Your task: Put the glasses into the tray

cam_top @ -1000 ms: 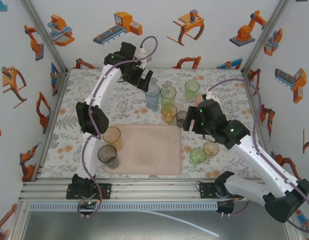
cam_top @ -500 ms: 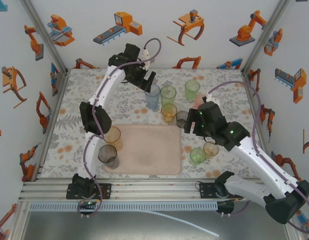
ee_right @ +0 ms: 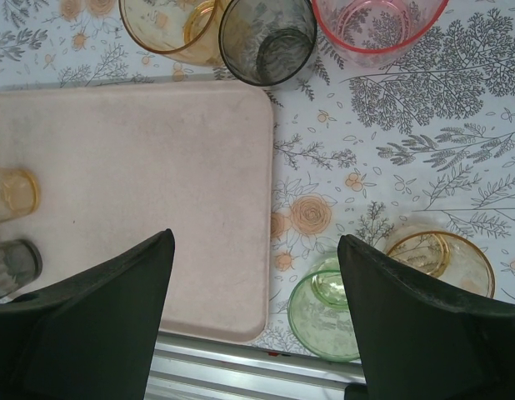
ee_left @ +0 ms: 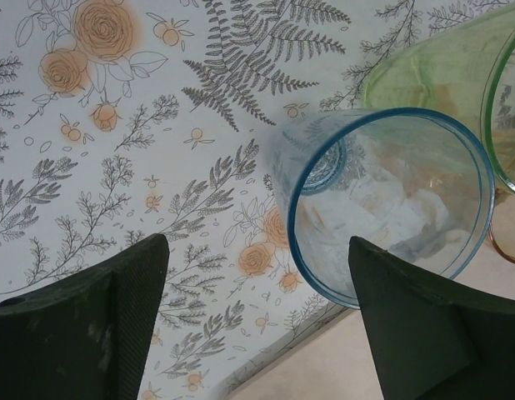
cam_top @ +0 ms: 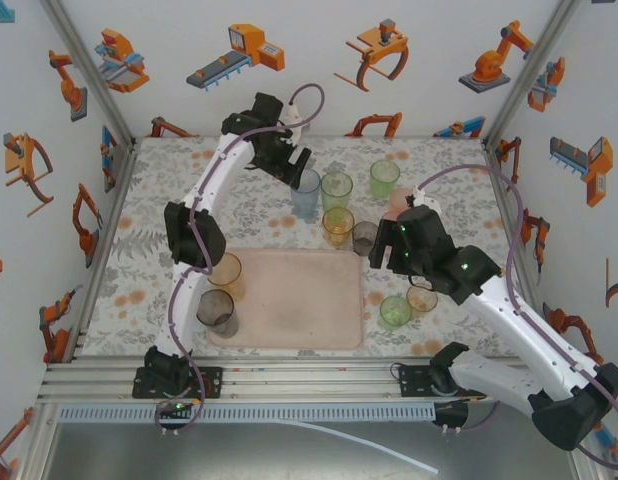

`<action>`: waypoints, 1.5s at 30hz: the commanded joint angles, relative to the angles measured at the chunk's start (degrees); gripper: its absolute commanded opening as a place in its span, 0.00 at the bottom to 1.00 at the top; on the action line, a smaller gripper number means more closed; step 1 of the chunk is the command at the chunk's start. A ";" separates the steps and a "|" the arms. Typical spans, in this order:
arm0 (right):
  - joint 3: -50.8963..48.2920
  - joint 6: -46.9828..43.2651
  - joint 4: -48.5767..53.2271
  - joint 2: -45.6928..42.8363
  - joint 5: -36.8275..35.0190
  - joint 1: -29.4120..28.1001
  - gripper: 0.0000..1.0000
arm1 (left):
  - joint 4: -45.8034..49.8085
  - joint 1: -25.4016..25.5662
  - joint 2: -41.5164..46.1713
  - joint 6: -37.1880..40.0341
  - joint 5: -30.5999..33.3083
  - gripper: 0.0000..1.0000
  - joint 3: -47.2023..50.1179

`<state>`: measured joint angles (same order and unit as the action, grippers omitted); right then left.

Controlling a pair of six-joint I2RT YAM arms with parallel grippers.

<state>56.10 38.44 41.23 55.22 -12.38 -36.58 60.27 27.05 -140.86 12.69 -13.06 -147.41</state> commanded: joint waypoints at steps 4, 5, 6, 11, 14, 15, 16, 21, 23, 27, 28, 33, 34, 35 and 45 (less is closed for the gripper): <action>-1.28 0.76 0.07 -1.86 -1.81 -0.51 0.71 | 0.02 0.97 -0.11 -0.03 -0.05 0.69 -1.09; -1.45 0.75 0.05 -2.04 -1.86 -0.56 0.71 | 0.02 1.07 -0.08 -0.03 -0.08 0.68 -1.12; -1.46 0.74 0.08 -2.13 -1.86 -0.51 0.71 | 0.02 1.14 -0.10 -0.12 -0.04 0.67 -1.06; -1.86 0.79 0.16 -2.38 -1.86 -0.51 0.71 | 0.09 1.32 -0.18 0.10 0.66 0.53 -0.85; -1.96 0.76 0.07 -2.57 -1.85 -0.51 0.71 | 0.37 1.42 -0.27 0.38 0.42 0.51 -0.80; -1.96 0.75 0.07 -2.64 -1.86 -0.51 0.71 | 0.37 1.51 -0.28 0.41 0.68 0.52 -0.77; -2.04 0.76 0.07 -2.74 -1.86 -0.51 0.71 | 0.46 1.62 -0.34 0.45 0.85 0.52 -0.77; -2.13 0.68 0.07 -2.83 -1.94 -0.49 0.71 | 0.46 1.98 -0.38 0.46 1.29 0.50 -0.79; -2.13 0.68 0.08 -2.79 -1.84 -0.50 0.71 | 0.41 2.21 -0.39 0.45 1.41 0.48 -0.79; -2.30 0.59 0.14 -3.09 -1.92 -0.51 0.71 | 0.36 2.64 -0.49 0.50 2.13 0.45 -1.02; -2.37 0.59 0.12 -3.15 -1.94 -0.53 0.71 | 0.37 2.69 -0.59 0.50 2.68 0.45 -1.12; -2.57 0.45 0.25 -3.56 -2.12 -0.51 0.71 | 0.38 2.87 -0.74 0.26 3.21 0.42 -1.14; -2.57 0.42 0.27 -3.65 -2.12 -0.51 0.71 | 0.35 2.90 -0.82 0.23 3.30 0.42 -1.12; -2.57 0.42 0.34 -3.71 -2.12 -0.51 0.71 | 0.37 2.90 -0.86 0.27 3.40 0.42 -1.20; -3.29 0.54 0.44 -4.59 -2.47 -0.51 0.71 | -0.42 3.01 -0.80 -0.64 3.96 0.30 -1.47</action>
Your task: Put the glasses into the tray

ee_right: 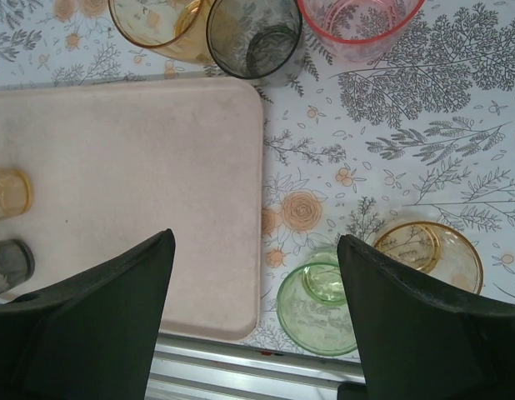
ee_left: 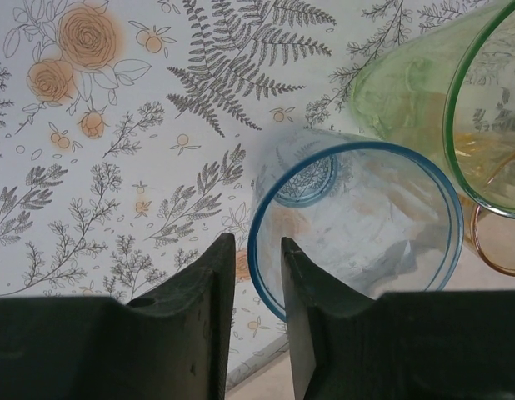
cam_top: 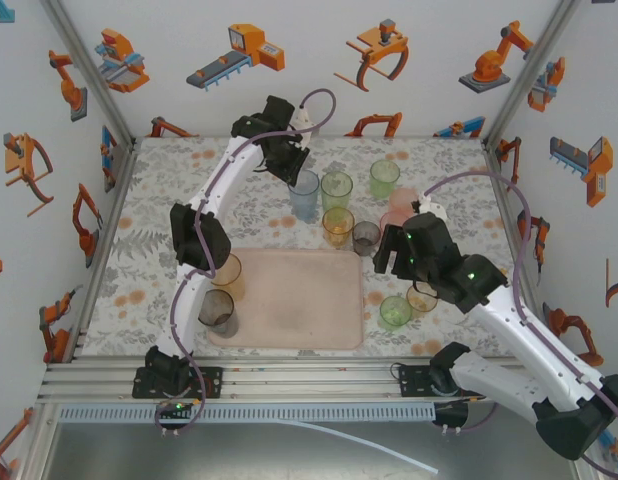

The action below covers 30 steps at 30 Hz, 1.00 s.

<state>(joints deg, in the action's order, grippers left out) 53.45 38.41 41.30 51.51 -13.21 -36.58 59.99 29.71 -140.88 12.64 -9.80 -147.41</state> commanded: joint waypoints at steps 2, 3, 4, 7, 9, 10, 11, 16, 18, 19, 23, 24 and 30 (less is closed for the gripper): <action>-0.72 0.61 0.45 -0.88 -1.65 -0.51 0.71 | -0.41 0.46 -0.75 -0.84 0.95 0.29 -1.47; -0.74 0.61 0.45 -0.94 -1.64 -0.51 0.71 | -0.46 0.49 -0.77 -0.87 1.03 0.28 -1.47; -0.72 0.61 0.53 -0.92 -1.64 -0.51 0.71 | -0.56 0.52 -0.79 -0.95 1.06 0.28 -1.47; -0.87 0.57 0.48 -1.02 -1.73 -0.51 0.71 | -0.49 0.61 -0.74 -0.95 1.28 0.25 -1.47; -0.90 0.56 0.53 -1.14 -1.73 -0.51 0.71 | -0.56 0.62 -0.75 -0.89 1.57 0.23 -1.47; -0.99 0.58 0.54 -1.14 -1.73 -0.51 0.71 | -0.57 0.61 -0.71 -0.89 1.78 0.22 -1.47; -1.06 0.61 0.43 -1.10 -1.71 -0.51 0.71 | -0.73 0.68 -0.63 -0.89 1.94 0.21 -1.48; -1.07 0.68 0.53 -1.21 -1.72 -0.51 0.71 | -1.05 0.76 -0.37 -1.15 2.42 0.16 -1.47; -1.09 0.66 0.44 -1.23 -1.73 -0.51 0.71 | -1.14 0.75 -0.26 -1.28 2.42 0.13 -1.47; -1.07 0.65 0.45 -1.13 -1.73 -0.51 0.71 | -1.23 0.70 -0.09 -1.32 2.42 0.13 -1.47; -1.07 0.65 0.27 -0.98 -1.64 -0.51 0.71 | -1.41 0.71 0.38 -1.48 2.17 0.09 -1.47; -1.12 0.70 0.19 -0.97 -1.62 -0.51 0.71 | -1.45 0.73 0.56 -1.48 2.07 0.09 -1.47; -1.07 0.62 -0.18 -0.52 -1.55 -0.51 0.71 | -1.66 0.78 1.05 -1.43 2.26 0.08 -1.47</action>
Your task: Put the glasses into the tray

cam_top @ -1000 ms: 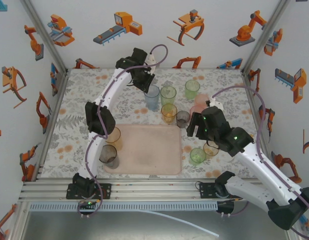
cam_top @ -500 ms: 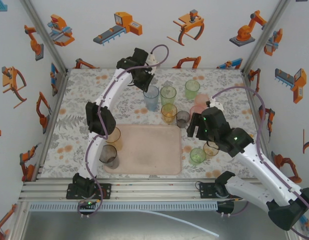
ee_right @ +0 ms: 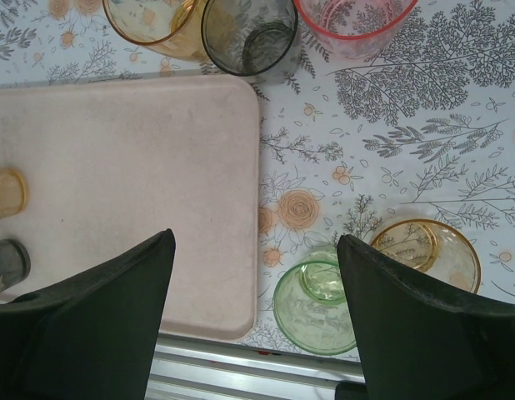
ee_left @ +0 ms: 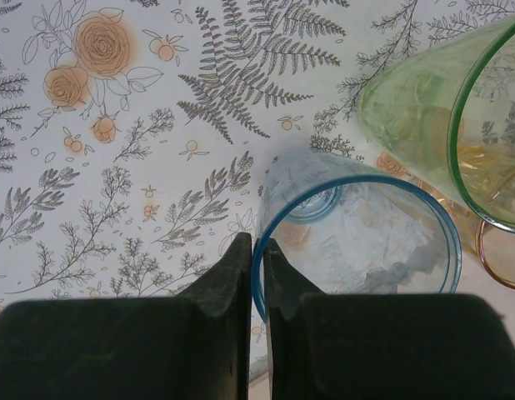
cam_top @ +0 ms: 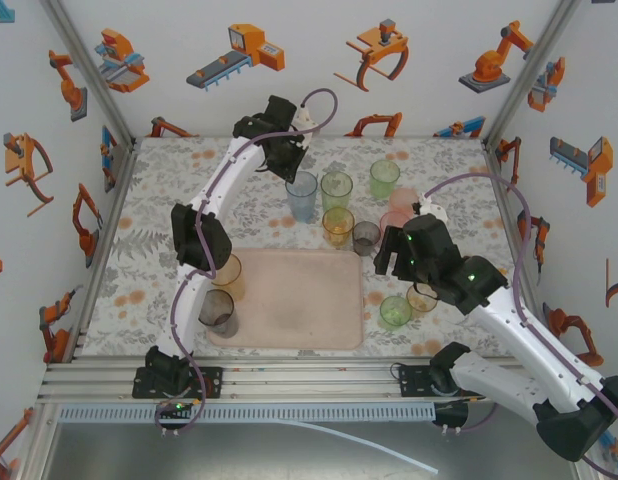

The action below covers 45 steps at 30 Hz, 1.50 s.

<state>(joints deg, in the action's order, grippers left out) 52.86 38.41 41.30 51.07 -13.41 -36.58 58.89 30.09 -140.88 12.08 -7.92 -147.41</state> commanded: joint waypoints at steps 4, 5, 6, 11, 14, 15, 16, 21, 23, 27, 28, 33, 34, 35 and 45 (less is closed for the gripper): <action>-0.33 0.57 -0.25 0.27 -1.36 -0.51 0.71 | -0.55 0.32 2.13 -0.60 0.37 0.07 -1.21; -0.30 0.52 -0.25 0.26 -1.36 -0.51 0.71 | -0.60 0.26 2.40 -0.50 0.29 0.08 -1.13; -0.31 0.52 -0.25 0.39 -1.36 -0.51 0.71 | -0.48 0.23 2.83 -0.24 0.28 0.08 -1.09; -0.25 0.52 -0.73 0.68 -1.26 -0.51 0.71 | -0.20 -0.34 4.61 0.38 0.37 0.07 -1.06; 0.02 0.42 -0.88 1.03 -1.06 -0.51 0.71 | 0.27 -0.81 5.53 0.49 0.19 0.07 -1.03; 0.00 0.43 -0.93 1.16 -1.03 -0.51 0.71 | 0.51 -1.00 5.82 0.48 -0.02 0.07 -0.99; 0.09 0.39 -1.03 1.27 -0.94 -0.51 0.71 | 0.86 -1.17 6.11 0.49 -0.20 0.07 -0.95; 0.66 0.24 -1.15 2.09 -0.56 -0.51 0.71 | 2.21 -2.42 8.39 0.15 -1.45 0.06 0.59; 1.00 0.14 -1.17 2.45 -0.38 -0.51 0.71 | 2.68 -2.96 9.79 -0.02 -2.00 0.07 1.77; 1.37 -0.01 -1.23 2.94 -0.21 -0.51 0.71 | 4.42 -4.50 12.64 0.15 -3.19 0.06 3.71; 1.45 -0.01 -1.40 2.91 -0.03 -0.51 0.71 | 4.88 -4.99 13.53 0.21 -3.55 0.05 4.30; 1.96 -0.22 -1.76 3.24 0.25 -0.51 0.71 | 7.18 -7.15 18.04 0.71 -4.55 0.04 8.87; 2.17 -0.25 -1.66 3.46 0.35 -0.51 0.71 | 7.57 -7.52 19.13 0.93 -4.89 0.04 10.16; 2.43 -0.21 -1.58 3.72 0.51 -0.51 0.71 | 7.71 -7.99 20.47 1.06 -5.15 0.04 11.65; 3.71 -0.28 -3.06 6.40 2.38 -0.51 0.70 | 3.24 -11.52 34.92 2.37 -6.96 0.04 31.13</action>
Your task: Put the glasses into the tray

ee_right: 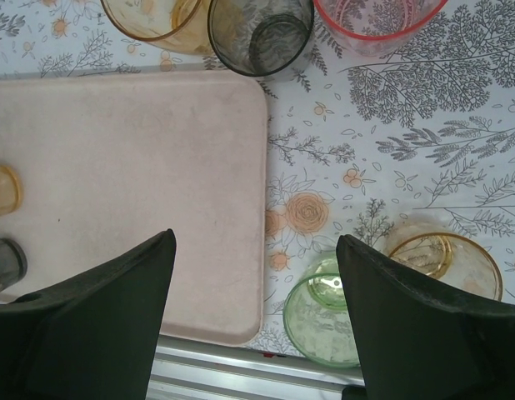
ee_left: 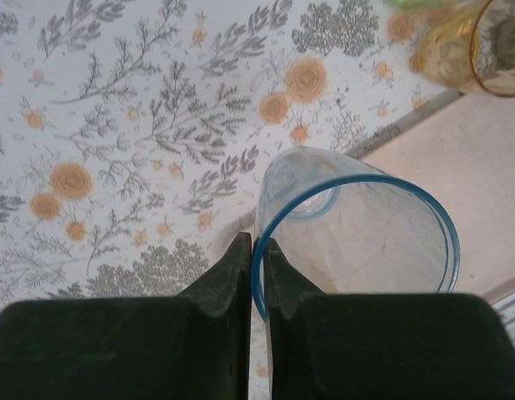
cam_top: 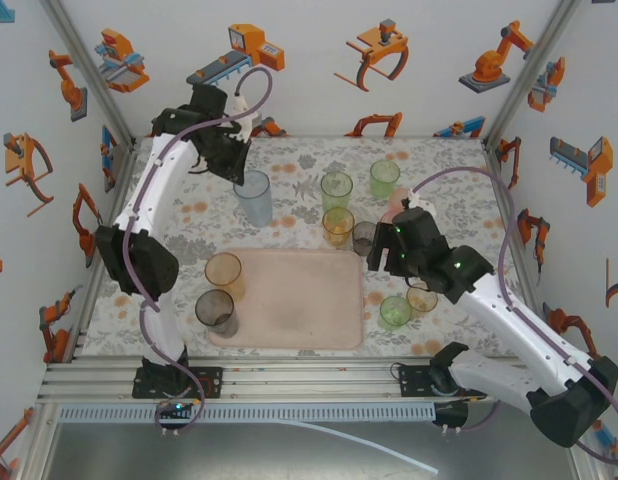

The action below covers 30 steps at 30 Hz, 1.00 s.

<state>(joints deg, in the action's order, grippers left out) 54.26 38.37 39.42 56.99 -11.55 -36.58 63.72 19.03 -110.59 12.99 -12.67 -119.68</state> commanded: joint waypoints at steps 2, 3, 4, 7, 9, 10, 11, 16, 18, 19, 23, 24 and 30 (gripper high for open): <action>2.50 -0.30 -1.34 0.97 0.90 -0.51 0.70 | -2.91 -0.77 8.02 2.12 -2.44 0.04 8.10; 2.50 -0.25 -1.44 1.12 1.06 -0.51 0.70 | -3.56 -0.92 9.42 2.39 -2.52 0.04 10.19; 2.46 -0.14 -1.53 1.23 1.17 -0.51 0.70 | -4.41 -1.14 11.04 2.54 -2.71 0.04 12.67; 2.60 0.12 -1.87 1.52 1.61 -0.51 0.70 | -8.00 -1.80 15.14 2.84 -2.45 0.04 19.28; 2.53 0.28 -1.99 1.67 1.96 -0.58 0.70 | -8.94 -2.24 16.86 3.04 -2.42 0.04 21.95; 2.50 0.46 -2.02 1.73 2.13 -0.53 0.70 | -9.06 -2.39 17.40 3.10 -2.31 0.04 22.99; 2.43 0.55 -2.13 1.80 2.30 -0.59 0.70 | -9.35 -2.55 17.91 3.33 -2.36 0.04 24.00; 2.25 0.96 -2.76 1.80 2.20 -0.69 0.69 | -12.88 -3.78 19.85 3.49 -2.80 0.04 29.06; 2.38 0.92 -2.94 1.72 2.06 -0.85 0.69 | -13.50 -3.94 19.88 3.55 -2.87 0.04 29.95; 2.58 0.77 -3.03 1.85 2.27 -0.86 0.69 | -14.07 -4.15 19.79 3.51 -2.65 0.04 30.40; 4.88 -0.79 -1.53 4.07 3.81 -1.53 0.69 | -15.83 -4.92 19.26 3.70 -3.02 0.04 31.99; 5.40 -1.08 -1.14 4.70 3.74 -1.93 0.69 | -16.14 -4.96 19.12 3.77 -3.13 0.04 32.38; 5.99 -1.23 -1.37 5.61 2.70 -2.71 0.69 | -17.79 -5.22 19.77 5.21 -3.69 0.04 36.23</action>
<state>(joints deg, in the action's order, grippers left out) 58.89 37.71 38.11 62.74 -8.38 -39.00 47.48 14.06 -92.42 16.36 -14.39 -85.06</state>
